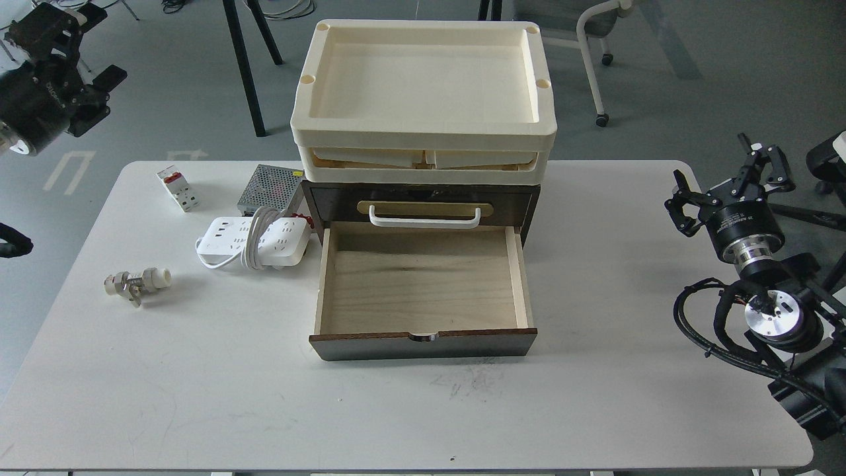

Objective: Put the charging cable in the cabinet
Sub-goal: 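Move the left gripper toward the white power strip beside the cabinet, then grasp the white power strip with its coiled cable using the left gripper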

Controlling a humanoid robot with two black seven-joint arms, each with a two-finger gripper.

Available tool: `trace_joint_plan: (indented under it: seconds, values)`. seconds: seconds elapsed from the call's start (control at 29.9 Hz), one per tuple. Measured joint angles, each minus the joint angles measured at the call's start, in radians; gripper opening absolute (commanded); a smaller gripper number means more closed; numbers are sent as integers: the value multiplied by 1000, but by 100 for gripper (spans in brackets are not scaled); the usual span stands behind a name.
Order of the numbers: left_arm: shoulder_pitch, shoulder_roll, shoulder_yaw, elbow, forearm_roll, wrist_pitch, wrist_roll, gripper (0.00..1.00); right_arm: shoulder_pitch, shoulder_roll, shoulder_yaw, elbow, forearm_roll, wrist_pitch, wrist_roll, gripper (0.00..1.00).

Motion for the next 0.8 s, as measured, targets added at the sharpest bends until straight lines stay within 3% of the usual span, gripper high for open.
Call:
trace_joint_plan:
  seconds: [0.13, 0.27, 0.5, 0.8]
  values:
    - [-3, 3, 48, -11, 266, 79, 14, 98, 0, 0, 0, 3, 0, 0, 0, 100]
    - [4, -13, 129, -13, 491, 213, 10, 97, 0, 0, -4, 3, 0, 0, 0, 100]
    - [5, -77, 351, -2, 621, 414, 4, 91, 0, 0, -5, 3, 0, -2, 0, 100]
    - [9, -164, 536, -3, 631, 509, 4, 91, 0, 0, -3, 4, 0, -3, 0, 100]
